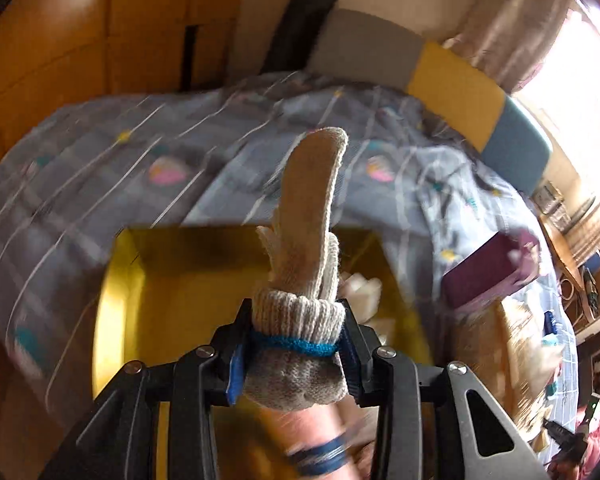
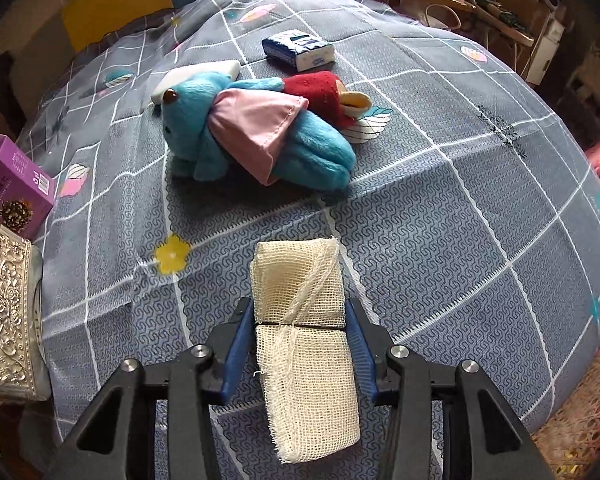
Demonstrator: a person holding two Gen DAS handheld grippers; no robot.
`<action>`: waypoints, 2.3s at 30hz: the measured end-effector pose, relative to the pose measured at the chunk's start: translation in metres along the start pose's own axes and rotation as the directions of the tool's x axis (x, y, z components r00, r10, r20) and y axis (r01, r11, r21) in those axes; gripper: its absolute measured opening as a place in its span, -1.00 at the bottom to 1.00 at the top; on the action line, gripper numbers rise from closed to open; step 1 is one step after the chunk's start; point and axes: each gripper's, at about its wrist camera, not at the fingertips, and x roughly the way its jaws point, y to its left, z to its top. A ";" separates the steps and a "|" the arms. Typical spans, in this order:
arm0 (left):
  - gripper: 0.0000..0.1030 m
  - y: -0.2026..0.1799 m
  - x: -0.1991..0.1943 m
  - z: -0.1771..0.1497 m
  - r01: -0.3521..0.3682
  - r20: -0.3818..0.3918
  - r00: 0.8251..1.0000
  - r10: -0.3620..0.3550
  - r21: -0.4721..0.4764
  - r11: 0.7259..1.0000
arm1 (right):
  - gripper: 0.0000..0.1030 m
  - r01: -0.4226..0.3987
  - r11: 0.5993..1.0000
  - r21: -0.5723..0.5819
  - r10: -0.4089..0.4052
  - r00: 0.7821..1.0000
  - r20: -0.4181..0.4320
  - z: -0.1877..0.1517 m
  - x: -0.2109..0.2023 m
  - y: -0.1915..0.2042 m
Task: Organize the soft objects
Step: 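Carry the glove toward the gold tray with the left gripper while the right gripper grasps the cream gauze roll, then release the glove into the tray with the left gripper while the right gripper carries the gauze roll there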
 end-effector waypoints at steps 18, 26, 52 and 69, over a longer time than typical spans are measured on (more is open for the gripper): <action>0.15 0.012 0.021 -0.024 0.029 -0.041 0.999 -0.030 -0.028 0.999 | -0.21 0.086 0.991 -0.104 -0.080 0.995 0.053 -0.014 -0.007 0.017; 0.15 -0.005 -0.012 -0.051 0.010 0.013 1.000 -0.011 0.088 0.996 | -0.22 -0.007 0.994 -0.108 0.015 0.997 0.072 0.006 -0.029 0.030; 0.15 -0.006 -0.048 -0.090 0.016 0.048 0.999 -0.021 0.109 0.994 | -0.21 -0.428 0.362 -0.828 0.593 0.791 -0.149 0.022 -0.157 0.374; 0.15 0.007 -0.071 -0.098 -0.109 0.128 0.987 0.097 0.092 0.990 | -0.16 -0.399 0.237 -0.886 0.431 0.860 -0.272 -0.140 -0.093 0.421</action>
